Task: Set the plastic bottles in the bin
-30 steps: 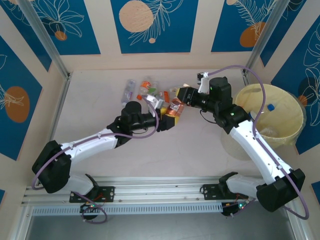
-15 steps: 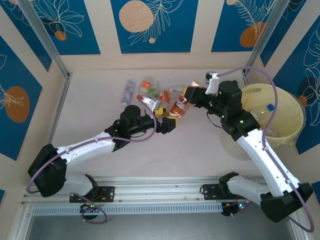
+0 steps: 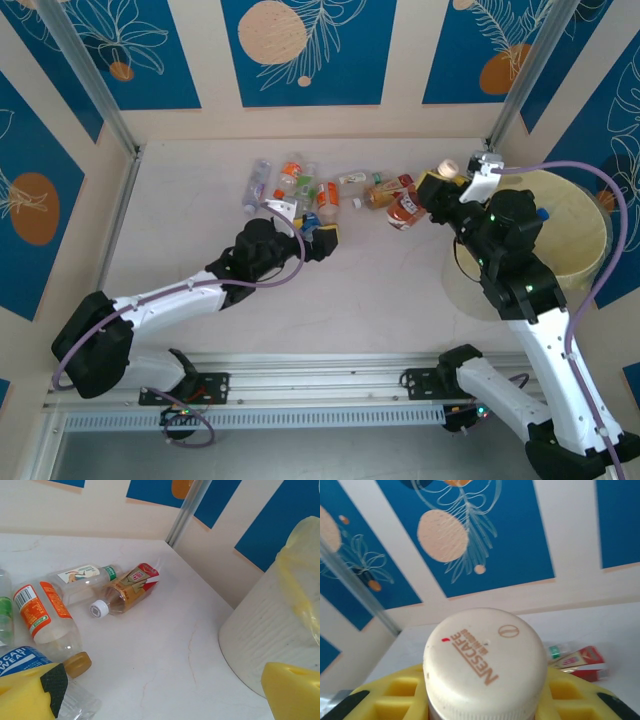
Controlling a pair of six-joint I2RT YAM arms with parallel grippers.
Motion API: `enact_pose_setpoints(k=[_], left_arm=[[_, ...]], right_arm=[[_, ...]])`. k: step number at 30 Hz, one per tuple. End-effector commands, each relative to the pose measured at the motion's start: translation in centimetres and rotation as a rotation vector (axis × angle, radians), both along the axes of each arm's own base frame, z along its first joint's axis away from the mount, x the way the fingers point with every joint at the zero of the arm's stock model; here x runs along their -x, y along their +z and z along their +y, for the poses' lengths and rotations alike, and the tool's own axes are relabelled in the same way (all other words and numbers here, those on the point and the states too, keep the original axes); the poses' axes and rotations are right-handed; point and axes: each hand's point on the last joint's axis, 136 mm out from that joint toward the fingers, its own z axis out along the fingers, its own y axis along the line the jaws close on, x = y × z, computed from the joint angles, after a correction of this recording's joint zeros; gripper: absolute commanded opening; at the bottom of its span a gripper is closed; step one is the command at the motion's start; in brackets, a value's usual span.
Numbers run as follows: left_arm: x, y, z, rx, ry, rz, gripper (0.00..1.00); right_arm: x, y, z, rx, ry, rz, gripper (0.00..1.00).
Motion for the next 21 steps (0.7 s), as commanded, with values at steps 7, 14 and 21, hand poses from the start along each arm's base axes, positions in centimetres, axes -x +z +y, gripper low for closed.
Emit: enact_pose_setpoints(k=[7, 14, 21], left_arm=[[-1.2, -0.9, 0.2, -0.011, 0.045, 0.017, 1.00], [-1.3, -1.4, -0.6, -0.019, 0.017, 0.041, 1.00], [-1.5, -1.5, -0.3, -0.022, 0.031, 0.040, 1.00]], right_arm=[[2.4, 3.2, -6.7, 0.217, -0.288, -0.113, 0.00], [2.9, 4.2, -10.2, 0.245, -0.446, -0.119, 0.00], [3.1, 3.9, -16.2, 0.287, -0.695, -0.019, 0.00]])
